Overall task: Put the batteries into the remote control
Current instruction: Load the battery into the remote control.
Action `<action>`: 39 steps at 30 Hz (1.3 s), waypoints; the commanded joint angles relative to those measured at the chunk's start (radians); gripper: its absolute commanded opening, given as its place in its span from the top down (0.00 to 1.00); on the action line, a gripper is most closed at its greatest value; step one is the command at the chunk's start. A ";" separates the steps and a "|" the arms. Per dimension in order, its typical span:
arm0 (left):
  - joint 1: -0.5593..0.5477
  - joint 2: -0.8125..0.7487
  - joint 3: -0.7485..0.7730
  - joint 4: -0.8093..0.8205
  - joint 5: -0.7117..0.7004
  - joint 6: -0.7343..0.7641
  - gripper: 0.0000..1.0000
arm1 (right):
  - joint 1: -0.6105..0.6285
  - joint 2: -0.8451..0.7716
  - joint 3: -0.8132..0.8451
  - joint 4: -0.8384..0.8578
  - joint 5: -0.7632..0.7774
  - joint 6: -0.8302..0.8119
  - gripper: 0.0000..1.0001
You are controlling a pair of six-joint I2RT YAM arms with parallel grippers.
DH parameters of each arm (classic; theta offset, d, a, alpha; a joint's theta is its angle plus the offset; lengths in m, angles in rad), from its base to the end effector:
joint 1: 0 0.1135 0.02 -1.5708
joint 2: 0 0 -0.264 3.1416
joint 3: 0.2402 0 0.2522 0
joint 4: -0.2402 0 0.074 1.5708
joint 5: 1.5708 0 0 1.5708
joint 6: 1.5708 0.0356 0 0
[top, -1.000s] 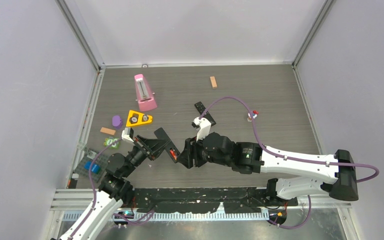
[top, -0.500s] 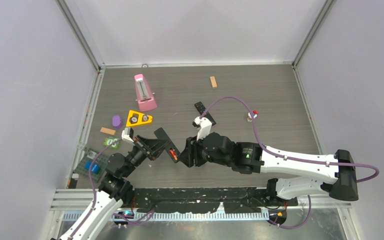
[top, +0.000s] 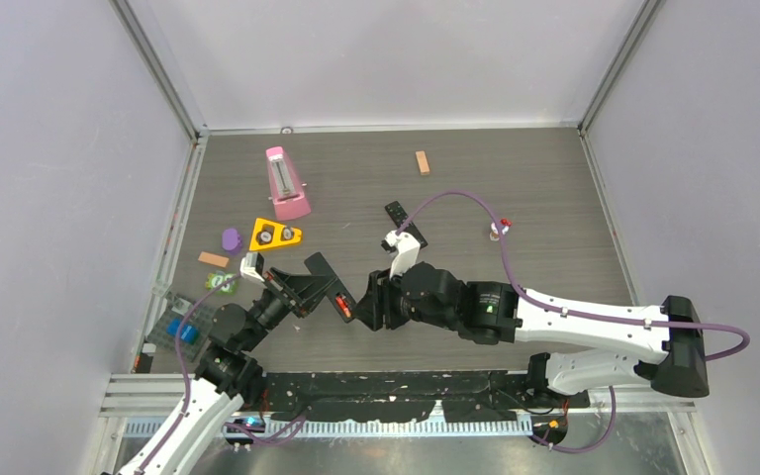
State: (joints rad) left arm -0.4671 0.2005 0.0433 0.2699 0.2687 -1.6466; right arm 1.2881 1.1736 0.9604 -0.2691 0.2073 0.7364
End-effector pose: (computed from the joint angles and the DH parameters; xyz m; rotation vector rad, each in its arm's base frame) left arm 0.1031 -0.0626 0.1992 -0.7596 1.6154 -1.8380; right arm 0.0814 0.2538 0.3133 -0.4672 2.1607 1.0107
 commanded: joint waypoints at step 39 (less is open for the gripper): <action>-0.002 0.001 0.004 0.034 -0.005 -0.012 1.00 | -0.006 -0.019 0.014 0.045 -0.002 -0.023 0.61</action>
State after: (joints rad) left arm -0.4671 0.1986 0.0425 0.2687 0.2684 -1.6470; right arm 1.2854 1.1549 0.9260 -0.2409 0.1955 0.7242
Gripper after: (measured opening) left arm 0.144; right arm 0.388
